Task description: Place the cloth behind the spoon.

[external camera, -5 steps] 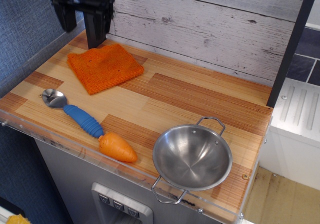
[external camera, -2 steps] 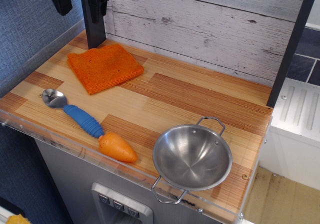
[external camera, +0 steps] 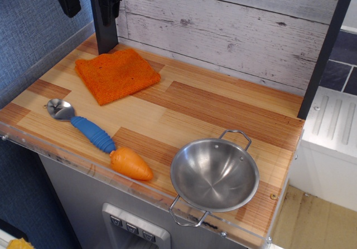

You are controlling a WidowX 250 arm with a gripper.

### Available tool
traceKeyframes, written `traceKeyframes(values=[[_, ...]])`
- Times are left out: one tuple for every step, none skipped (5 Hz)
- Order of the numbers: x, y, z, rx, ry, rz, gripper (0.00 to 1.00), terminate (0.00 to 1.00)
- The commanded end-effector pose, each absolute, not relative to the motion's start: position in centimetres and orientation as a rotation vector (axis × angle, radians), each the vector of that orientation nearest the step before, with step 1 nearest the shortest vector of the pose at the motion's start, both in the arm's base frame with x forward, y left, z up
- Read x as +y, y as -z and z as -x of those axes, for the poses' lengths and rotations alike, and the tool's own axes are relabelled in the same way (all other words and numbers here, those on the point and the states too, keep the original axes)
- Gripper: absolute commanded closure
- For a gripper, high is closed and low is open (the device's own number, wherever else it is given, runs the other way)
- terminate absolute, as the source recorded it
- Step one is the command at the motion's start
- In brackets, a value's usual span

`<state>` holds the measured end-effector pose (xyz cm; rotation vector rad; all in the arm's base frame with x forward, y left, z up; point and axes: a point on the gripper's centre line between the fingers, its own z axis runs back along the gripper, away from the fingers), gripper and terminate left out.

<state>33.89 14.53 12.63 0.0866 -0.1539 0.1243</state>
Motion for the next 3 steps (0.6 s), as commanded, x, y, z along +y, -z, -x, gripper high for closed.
traceKeyframes(values=[[14.74, -14.54, -33.04, -0.205, -0.133, -0.106, 0.00, 0.00], [14.74, -14.54, -33.04, -0.205, -0.133, -0.106, 0.00, 0.00], [14.74, -14.54, -33.04, -0.205, -0.133, -0.106, 0.00, 1.00]])
